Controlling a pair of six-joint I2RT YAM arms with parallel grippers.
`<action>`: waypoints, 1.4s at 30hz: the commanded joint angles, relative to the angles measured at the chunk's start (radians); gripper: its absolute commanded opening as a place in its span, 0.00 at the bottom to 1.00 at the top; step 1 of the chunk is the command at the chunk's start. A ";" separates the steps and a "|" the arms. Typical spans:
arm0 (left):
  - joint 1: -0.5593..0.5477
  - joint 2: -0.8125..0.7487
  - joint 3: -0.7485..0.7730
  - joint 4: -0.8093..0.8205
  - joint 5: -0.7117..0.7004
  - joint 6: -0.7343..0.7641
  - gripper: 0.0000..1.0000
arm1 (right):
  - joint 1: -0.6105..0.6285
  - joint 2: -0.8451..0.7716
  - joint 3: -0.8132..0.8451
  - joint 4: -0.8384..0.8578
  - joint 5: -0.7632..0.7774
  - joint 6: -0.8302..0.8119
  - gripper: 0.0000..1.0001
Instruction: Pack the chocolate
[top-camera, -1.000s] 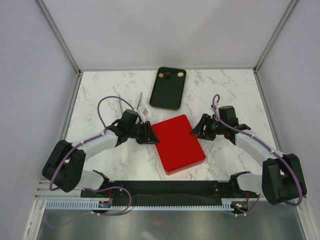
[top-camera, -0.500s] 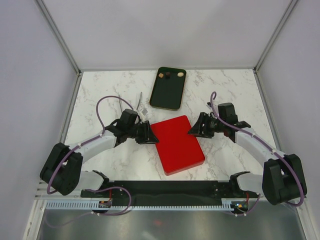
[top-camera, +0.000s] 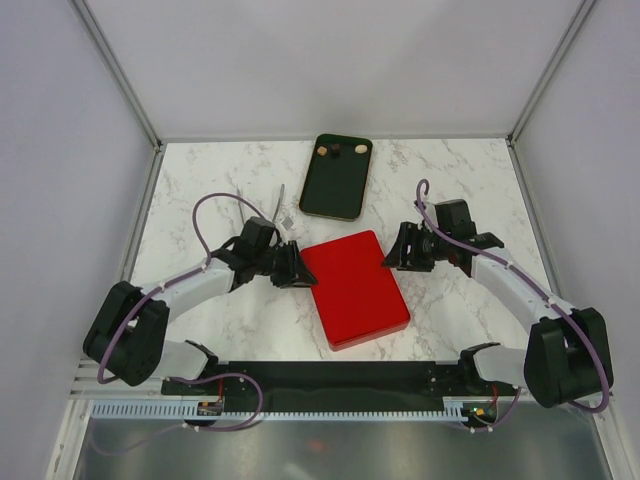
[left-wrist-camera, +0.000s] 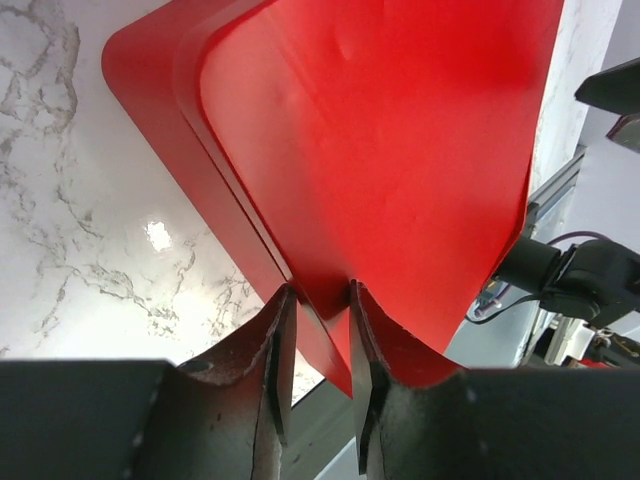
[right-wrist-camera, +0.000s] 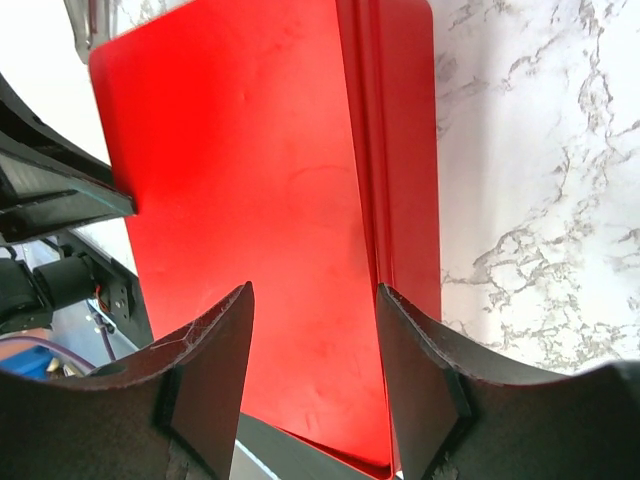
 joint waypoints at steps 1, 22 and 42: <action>0.018 -0.013 -0.005 0.044 0.024 -0.043 0.19 | 0.007 0.008 0.031 -0.024 0.028 -0.044 0.61; 0.106 0.079 -0.061 0.109 0.151 -0.061 0.04 | 0.029 0.033 0.024 -0.022 0.003 -0.038 0.63; 0.111 0.095 -0.068 0.127 0.168 -0.064 0.03 | 0.070 0.046 -0.056 0.031 -0.009 0.009 0.59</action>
